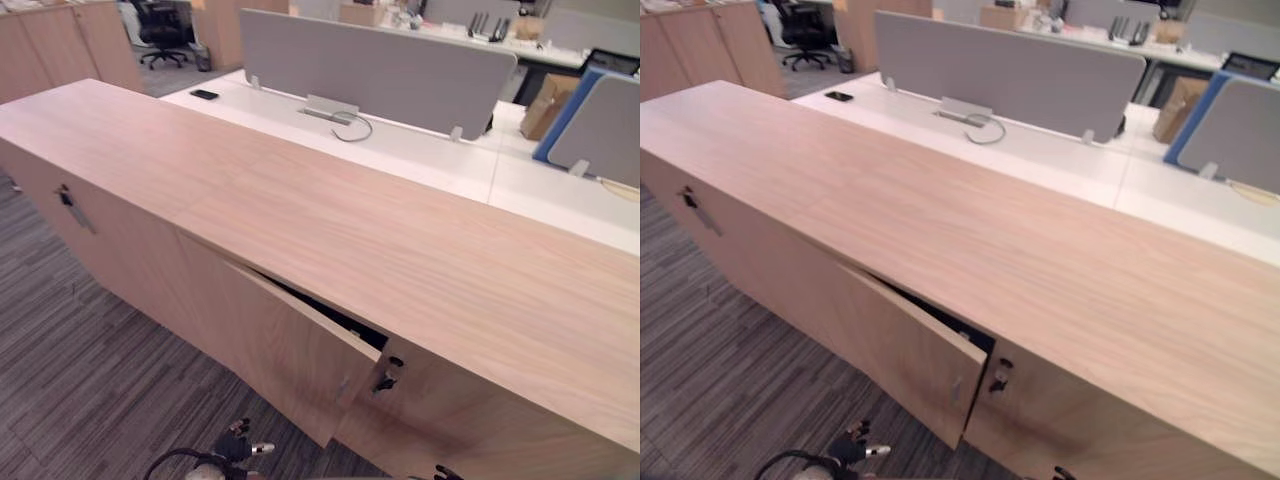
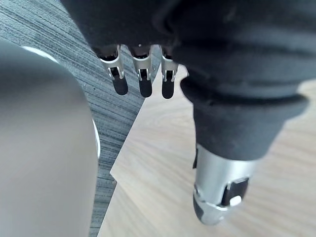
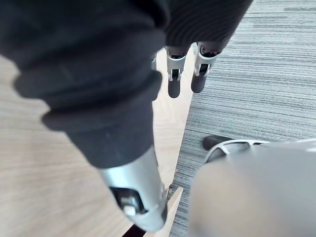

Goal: Walk over to the cabinet, pick up the folder, carry it to the office cabinet, place the folder inside the office cabinet, then close the office cabinet door

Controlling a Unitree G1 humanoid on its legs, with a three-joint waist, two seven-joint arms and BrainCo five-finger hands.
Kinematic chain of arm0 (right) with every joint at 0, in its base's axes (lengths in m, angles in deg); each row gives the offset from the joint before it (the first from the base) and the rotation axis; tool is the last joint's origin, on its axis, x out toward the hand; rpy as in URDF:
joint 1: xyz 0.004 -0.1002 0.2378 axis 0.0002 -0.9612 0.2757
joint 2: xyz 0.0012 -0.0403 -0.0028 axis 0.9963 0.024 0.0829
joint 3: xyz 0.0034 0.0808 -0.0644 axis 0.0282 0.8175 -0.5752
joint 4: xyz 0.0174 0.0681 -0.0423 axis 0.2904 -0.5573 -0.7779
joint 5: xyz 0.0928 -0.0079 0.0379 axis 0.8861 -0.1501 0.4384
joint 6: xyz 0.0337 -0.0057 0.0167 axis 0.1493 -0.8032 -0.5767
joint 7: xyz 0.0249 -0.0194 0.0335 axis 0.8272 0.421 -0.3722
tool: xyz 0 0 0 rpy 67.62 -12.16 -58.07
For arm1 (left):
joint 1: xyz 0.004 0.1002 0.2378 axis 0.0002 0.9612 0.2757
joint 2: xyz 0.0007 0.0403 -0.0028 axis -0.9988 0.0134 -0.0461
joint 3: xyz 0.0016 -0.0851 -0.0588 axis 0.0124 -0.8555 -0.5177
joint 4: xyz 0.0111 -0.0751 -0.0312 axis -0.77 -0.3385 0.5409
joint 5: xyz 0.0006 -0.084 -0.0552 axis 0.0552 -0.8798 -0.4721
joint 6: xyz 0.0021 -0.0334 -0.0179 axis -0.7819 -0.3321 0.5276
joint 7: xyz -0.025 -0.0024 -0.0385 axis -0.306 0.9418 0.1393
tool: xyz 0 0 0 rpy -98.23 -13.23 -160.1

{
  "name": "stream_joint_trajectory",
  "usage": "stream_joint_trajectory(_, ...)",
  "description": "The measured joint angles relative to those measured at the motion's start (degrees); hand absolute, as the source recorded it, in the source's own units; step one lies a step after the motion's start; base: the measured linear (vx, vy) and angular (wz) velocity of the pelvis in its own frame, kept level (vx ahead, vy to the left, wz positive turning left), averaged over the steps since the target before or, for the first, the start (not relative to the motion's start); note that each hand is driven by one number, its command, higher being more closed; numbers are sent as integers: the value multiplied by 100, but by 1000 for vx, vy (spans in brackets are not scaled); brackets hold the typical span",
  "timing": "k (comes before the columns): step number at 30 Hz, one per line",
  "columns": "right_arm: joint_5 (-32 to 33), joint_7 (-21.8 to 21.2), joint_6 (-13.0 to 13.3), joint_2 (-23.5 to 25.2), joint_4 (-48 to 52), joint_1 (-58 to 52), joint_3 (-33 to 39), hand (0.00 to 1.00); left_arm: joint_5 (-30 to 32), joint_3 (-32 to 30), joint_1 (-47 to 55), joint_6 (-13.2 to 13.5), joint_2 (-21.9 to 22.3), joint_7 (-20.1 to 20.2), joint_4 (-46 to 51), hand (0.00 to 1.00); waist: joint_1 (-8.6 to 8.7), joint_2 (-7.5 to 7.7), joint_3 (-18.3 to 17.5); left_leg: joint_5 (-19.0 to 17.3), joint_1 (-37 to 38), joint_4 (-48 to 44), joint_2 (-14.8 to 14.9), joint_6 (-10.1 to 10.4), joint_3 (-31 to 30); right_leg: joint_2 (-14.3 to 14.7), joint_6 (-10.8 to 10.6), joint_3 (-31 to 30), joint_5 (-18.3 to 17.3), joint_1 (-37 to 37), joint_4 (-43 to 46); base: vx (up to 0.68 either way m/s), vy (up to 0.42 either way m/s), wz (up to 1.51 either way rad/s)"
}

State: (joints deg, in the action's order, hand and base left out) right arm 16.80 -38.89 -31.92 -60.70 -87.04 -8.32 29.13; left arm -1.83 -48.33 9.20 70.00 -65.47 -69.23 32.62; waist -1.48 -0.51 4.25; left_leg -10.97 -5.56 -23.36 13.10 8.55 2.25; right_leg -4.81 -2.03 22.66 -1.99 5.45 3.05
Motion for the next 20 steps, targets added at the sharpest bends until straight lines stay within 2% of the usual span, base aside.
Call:
stream_joint_trajectory(1, 20, 16, 5, -10, -46, 43, 1, 0, -60, -129, 24, 9, 55, -53, -1, 0, -37, -59, 1, -33, 50, 253, -203, -8, -301, -24, -16, -71, 10, -21, 9, 116, 119, -74)
stream_joint_trajectory(2, 114, 16, 14, -53, -73, 64, 74, 0, -151, -308, 70, 15, 153, -164, -8, 0, -52, -171, 6, 94, 160, 740, -421, -62, -637, -4, -44, -170, 25, -17, -10, 134, 157, -68)
stream_joint_trajectory(3, 232, 46, 32, -33, -91, 78, 204, 0, -233, -558, 122, 24, 207, -345, -59, 0, -91, -190, -17, 312, 315, 911, -508, -197, -615, 3, -124, -291, 69, 34, -93, 177, 132, -52)
stream_joint_trajectory(7, 442, 141, 127, 57, -92, 7, 228, 0, -154, -1039, 320, 105, 317, -1087, -106, 0, -47, -146, -61, 477, 720, 1537, -696, -325, -463, -165, -174, -345, 102, 140, -282, 145, 71, -14)
stream_joint_trajectory(9, 451, 184, 169, 128, -93, 14, 228, 0, -155, -1129, 436, 120, 320, -1212, -128, 0, -46, -132, -71, 569, 878, 1805, -700, -336, -432, -167, -174, -356, 102, 166, -293, 105, 37, -5)
stream_joint_trajectory(12, 447, 204, 172, 201, -101, 23, 240, 0, -186, -1235, 559, 159, 378, -1293, -299, 0, -35, -96, -135, 609, 966, 1982, -717, -349, -395, -168, -184, -354, 109, 189, -405, 56, 27, -4)
stream_joint_trajectory(15, 460, 235, 180, 254, -116, 37, 221, 0, -536, -1276, 615, 226, 404, -1307, -328, 0, 8, -93, -178, 645, 981, 2072, -729, -364, -379, -168, -207, -351, 123, 191, -475, 6, 8, -1)
stream_joint_trajectory(20, 464, 236, 200, 265, -122, 40, 222, 0, -1319, -1238, 612, 276, 398, -917, -450, 0, 51, -83, -178, 687, 1129, 2184, -731, -358, -315, -168, -244, -377, 148, 257, -530, -22, 16, -4)
